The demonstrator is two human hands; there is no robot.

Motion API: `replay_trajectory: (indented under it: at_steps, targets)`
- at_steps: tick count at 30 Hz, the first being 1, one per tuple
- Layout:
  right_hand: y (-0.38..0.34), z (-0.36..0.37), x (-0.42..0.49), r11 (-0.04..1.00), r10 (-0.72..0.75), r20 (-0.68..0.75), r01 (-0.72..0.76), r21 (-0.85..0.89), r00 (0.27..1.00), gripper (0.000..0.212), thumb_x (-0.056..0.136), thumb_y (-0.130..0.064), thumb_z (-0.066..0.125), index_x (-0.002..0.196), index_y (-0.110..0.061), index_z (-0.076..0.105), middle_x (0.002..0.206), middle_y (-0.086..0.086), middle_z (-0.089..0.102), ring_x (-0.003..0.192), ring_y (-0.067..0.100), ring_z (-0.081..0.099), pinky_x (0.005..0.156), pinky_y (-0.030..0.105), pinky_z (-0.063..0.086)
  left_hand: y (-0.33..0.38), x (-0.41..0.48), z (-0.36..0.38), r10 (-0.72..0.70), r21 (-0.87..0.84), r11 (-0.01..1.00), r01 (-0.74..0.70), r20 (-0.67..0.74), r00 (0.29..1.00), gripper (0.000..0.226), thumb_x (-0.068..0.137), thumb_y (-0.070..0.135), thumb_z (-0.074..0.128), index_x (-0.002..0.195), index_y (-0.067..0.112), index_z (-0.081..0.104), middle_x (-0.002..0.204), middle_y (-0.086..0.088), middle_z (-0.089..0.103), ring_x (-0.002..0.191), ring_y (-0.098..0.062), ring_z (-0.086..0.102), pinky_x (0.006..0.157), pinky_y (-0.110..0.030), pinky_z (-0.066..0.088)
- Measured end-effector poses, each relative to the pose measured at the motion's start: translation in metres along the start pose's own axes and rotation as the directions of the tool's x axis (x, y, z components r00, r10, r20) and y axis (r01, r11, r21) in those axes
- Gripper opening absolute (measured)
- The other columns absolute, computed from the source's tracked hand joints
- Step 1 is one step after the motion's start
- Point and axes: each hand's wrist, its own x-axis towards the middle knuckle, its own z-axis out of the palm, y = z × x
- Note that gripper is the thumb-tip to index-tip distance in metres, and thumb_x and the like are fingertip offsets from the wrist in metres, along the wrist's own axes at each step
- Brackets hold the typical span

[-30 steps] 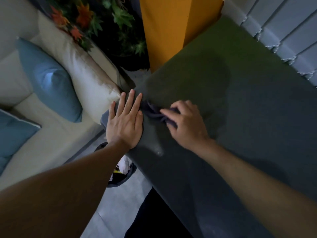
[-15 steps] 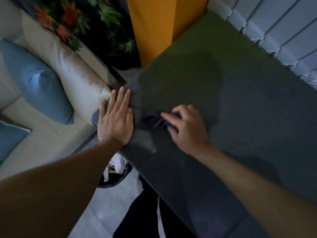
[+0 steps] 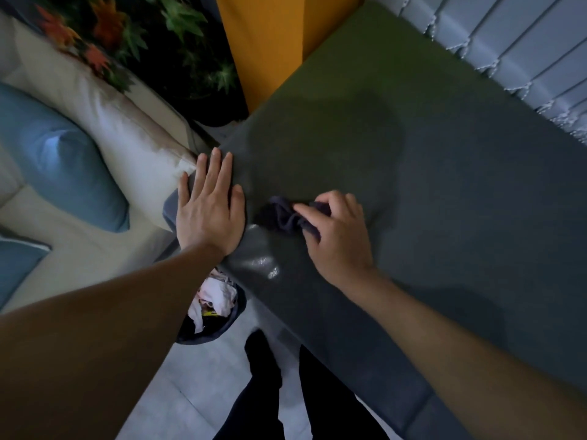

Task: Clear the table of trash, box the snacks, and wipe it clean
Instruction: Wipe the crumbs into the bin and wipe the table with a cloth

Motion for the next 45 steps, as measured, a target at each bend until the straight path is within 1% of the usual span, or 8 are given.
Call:
replay_trajectory:
  at_steps: [2, 8, 16, 22, 28, 33, 41, 45]
  targets:
    - [-0.02, 0.006, -0.021, 0.996, 0.073, -0.005, -0.072, 0.043, 0.997, 0.033, 0.084, -0.022, 0.06, 0.114, -0.025, 0.071, 0.104, 0.005, 0.053, 0.091, 0.03, 0.048, 0.078, 0.046, 0.044, -0.001, 0.0, 0.001, 0.007, 0.002, 1.0, -0.007, 0.002, 1.0, 0.057, 0.105, 0.048, 0.016, 0.159, 0.029, 0.013, 0.167, 0.007, 0.009, 0.153, -0.01, -0.001, 0.125, -0.041, 0.001]
    - [-0.022, -0.002, -0.074, 0.942, -0.332, 0.168, 0.317, 0.113, 0.928, 0.03, 0.085, -0.024, 0.06, 0.114, -0.024, 0.067, 0.101, 0.005, 0.056, 0.089, 0.029, 0.05, 0.074, 0.04, 0.042, 0.002, -0.003, 0.0, 0.017, 0.033, 0.999, -0.018, 0.01, 1.0, 0.058, 0.105, 0.047, 0.013, 0.159, 0.027, 0.011, 0.167, 0.004, 0.008, 0.154, -0.014, -0.002, 0.125, -0.043, 0.0]
    - [0.027, -0.012, -0.007, 0.983, 0.18, -0.108, -0.183, -0.023, 0.978, 0.034, 0.085, -0.02, 0.06, 0.116, -0.026, 0.072, 0.103, 0.005, 0.052, 0.092, 0.029, 0.047, 0.079, 0.044, 0.044, 0.013, -0.002, -0.004, 0.057, 0.078, 0.995, -0.06, 0.04, 0.998, 0.058, 0.105, 0.038, 0.019, 0.159, 0.017, 0.017, 0.166, -0.007, 0.014, 0.154, -0.028, 0.005, 0.125, -0.047, 0.004]
    - [0.046, -0.025, -0.029, 0.968, -0.251, 0.083, 0.25, 0.013, 0.965, 0.034, 0.088, -0.024, 0.062, 0.12, -0.026, 0.07, 0.103, 0.004, 0.056, 0.089, 0.026, 0.049, 0.077, 0.039, 0.042, 0.025, 0.01, -0.012, 0.032, 0.08, 0.996, -0.039, 0.091, 0.995, 0.065, 0.095, 0.04, 0.023, 0.158, 0.022, 0.021, 0.166, -0.006, 0.016, 0.152, -0.035, 0.008, 0.123, -0.053, 0.006]
    - [0.078, -0.034, 0.016, 0.974, 0.22, -0.124, -0.224, -0.02, 0.968, 0.036, 0.087, -0.016, 0.061, 0.12, -0.027, 0.07, 0.106, 0.007, 0.05, 0.096, 0.03, 0.047, 0.084, 0.048, 0.044, 0.087, 0.05, -0.001, 0.206, -0.038, 0.978, -0.203, 0.102, 0.973, 0.058, 0.1, 0.028, 0.037, 0.157, 0.022, 0.026, 0.166, -0.003, 0.017, 0.152, -0.033, 0.009, 0.121, -0.058, 0.003]
    - [0.098, -0.045, 0.006, 0.975, -0.211, 0.07, 0.215, -0.058, 0.975, 0.038, 0.086, -0.023, 0.06, 0.123, -0.028, 0.067, 0.107, 0.008, 0.054, 0.092, 0.029, 0.048, 0.08, 0.042, 0.043, 0.135, 0.075, 0.021, 0.185, -0.087, 0.98, -0.177, 0.089, 0.979, 0.051, 0.104, 0.032, 0.029, 0.155, 0.028, 0.028, 0.165, 0.007, 0.018, 0.154, -0.022, 0.005, 0.116, -0.068, -0.005]
    - [0.155, -0.058, 0.094, 0.949, 0.286, -0.2, -0.306, -0.074, 0.937, 0.037, 0.088, -0.021, 0.052, 0.121, -0.03, 0.068, 0.109, 0.01, 0.051, 0.1, 0.035, 0.048, 0.086, 0.048, 0.043, 0.136, 0.08, 0.032, 0.222, 0.09, 0.968, -0.235, 0.135, 0.966, 0.069, 0.095, 0.074, 0.011, 0.156, 0.043, 0.007, 0.167, 0.01, 0.001, 0.154, -0.026, -0.007, 0.113, -0.071, -0.007]
    - [0.151, -0.054, 0.075, 0.996, -0.06, -0.018, 0.059, -0.067, 0.998, 0.037, 0.089, -0.027, 0.055, 0.124, -0.029, 0.067, 0.109, 0.007, 0.052, 0.096, 0.03, 0.047, 0.083, 0.041, 0.042, 0.137, 0.08, 0.033, 0.2, 0.132, 0.967, -0.22, 0.153, 0.968, 0.075, 0.091, 0.08, 0.011, 0.157, 0.043, 0.004, 0.167, 0.01, -0.001, 0.154, -0.026, -0.009, 0.112, -0.073, -0.004]
